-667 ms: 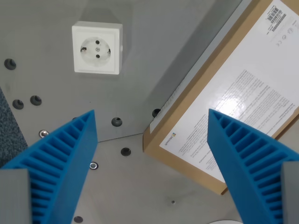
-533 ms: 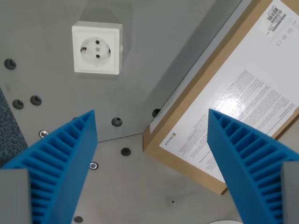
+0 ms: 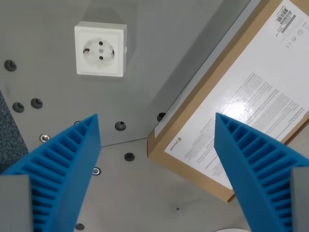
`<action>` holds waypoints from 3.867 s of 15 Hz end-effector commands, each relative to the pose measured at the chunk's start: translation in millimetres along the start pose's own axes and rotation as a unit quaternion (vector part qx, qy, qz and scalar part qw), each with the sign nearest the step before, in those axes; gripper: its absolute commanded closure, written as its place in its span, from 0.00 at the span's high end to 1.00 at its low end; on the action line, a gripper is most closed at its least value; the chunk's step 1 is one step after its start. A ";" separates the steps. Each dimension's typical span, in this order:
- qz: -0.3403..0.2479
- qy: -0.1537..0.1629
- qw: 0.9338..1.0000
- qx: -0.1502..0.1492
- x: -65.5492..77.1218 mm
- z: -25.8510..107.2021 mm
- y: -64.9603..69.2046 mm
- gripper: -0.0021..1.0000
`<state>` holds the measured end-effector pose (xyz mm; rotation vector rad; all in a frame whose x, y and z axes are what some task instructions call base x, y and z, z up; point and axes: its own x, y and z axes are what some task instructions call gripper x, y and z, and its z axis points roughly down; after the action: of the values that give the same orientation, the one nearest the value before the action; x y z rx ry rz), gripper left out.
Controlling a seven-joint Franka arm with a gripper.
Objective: Move above the white socket
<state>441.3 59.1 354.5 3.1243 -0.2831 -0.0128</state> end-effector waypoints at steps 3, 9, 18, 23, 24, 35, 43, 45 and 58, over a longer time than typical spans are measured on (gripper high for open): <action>-0.063 0.009 0.998 0.004 0.3 3.7 -1.8 1.00; -0.143 0.025 0.989 0.010 1.2 16.9 -6.2 1.00; -0.288 0.047 0.956 0.014 0.4 47.8 -16.0 1.00; -0.367 0.049 0.929 0.013 1.3 66.4 -22.6 1.00; -0.382 0.050 0.923 0.013 1.7 70.8 -24.3 1.00; -0.543 0.061 0.837 0.012 6.2 122.0 -42.2 1.00; -0.624 0.065 0.779 0.009 7.5 149.7 -50.8 1.00; -0.634 0.065 0.771 0.009 8.2 156.2 -53.0 1.00; -0.638 0.062 0.768 0.007 10.8 180.1 -60.6 1.00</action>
<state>466.1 115.1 176.6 2.6917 1.6611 0.0297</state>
